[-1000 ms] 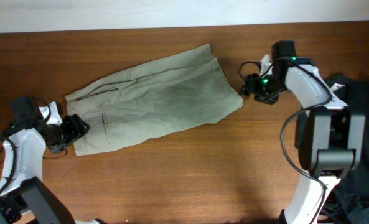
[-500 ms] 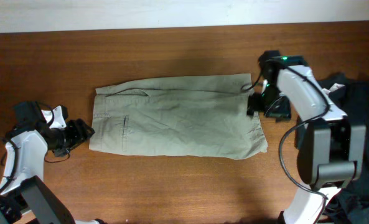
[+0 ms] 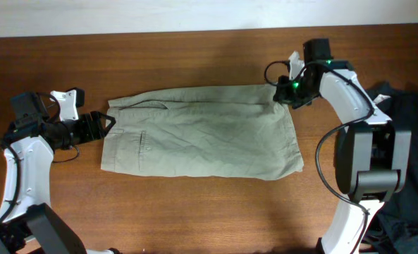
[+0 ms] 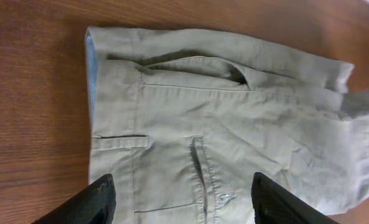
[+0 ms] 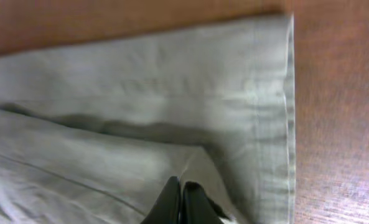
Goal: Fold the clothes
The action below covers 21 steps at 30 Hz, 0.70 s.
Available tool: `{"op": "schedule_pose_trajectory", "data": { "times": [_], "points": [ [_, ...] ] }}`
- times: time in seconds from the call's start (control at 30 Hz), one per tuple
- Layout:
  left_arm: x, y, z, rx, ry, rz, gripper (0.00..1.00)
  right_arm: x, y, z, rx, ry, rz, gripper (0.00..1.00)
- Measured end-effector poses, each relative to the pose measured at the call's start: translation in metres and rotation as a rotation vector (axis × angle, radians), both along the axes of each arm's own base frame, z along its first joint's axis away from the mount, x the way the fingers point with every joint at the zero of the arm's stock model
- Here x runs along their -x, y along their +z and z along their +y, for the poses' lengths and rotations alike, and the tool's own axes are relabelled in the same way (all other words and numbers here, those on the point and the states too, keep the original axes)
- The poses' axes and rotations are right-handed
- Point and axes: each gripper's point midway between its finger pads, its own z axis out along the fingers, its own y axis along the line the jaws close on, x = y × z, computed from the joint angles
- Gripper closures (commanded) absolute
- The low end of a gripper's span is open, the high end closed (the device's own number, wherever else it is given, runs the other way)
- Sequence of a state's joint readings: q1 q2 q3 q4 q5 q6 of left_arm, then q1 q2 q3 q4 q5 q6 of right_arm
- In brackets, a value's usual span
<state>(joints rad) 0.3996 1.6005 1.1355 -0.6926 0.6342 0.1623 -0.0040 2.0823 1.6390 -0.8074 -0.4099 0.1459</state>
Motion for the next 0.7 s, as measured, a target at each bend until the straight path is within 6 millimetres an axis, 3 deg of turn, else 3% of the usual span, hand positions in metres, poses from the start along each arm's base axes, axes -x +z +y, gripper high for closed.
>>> {"op": "schedule_pose_trajectory", "data": {
  "times": [0.1, 0.2, 0.23, 0.3, 0.33, 0.37, 0.53, 0.63, 0.7],
  "points": [
    [-0.006, 0.003, -0.004, -0.066, -0.018, 0.000, 0.35, -0.033, 0.050, 0.004, -0.038, 0.001, -0.134, 0.96],
    [-0.024, 0.020, -0.006, -0.168, -0.031, -0.042, 0.35, -0.042, 0.052, -0.011, 0.016, -0.111, -0.134, 0.96],
    [-0.027, 0.017, -0.009, -0.210, -0.038, -0.030, 0.35, -0.043, 0.050, -0.015, 0.028, -0.135, -0.129, 0.96],
    [-0.035, -0.005, -0.009, -0.226, -0.046, 0.010, 0.39, -0.044, 0.047, -0.017, 0.038, -0.149, -0.120, 0.96],
    [-0.038, -0.044, -0.007, -0.227, -0.052, 0.095, 0.39, -0.044, 0.043, -0.018, 0.043, -0.158, -0.114, 0.96],
    [-0.046, -0.061, -0.002, -0.239, -0.046, 0.100, 0.39, -0.045, 0.041, -0.018, 0.043, -0.159, -0.109, 0.96],
    [-0.060, -0.072, 0.004, -0.262, -0.035, 0.069, 0.45, -0.043, 0.040, -0.018, 0.043, -0.162, -0.100, 0.96],
    [-0.055, -0.102, -0.001, -0.216, -0.044, 0.143, 0.61, -0.042, 0.039, -0.018, 0.043, -0.162, -0.096, 0.96],
    [-0.054, -0.106, -0.002, -0.207, -0.045, 0.154, 0.66, -0.042, 0.039, -0.018, 0.044, -0.161, -0.097, 0.96]
  ]
}}
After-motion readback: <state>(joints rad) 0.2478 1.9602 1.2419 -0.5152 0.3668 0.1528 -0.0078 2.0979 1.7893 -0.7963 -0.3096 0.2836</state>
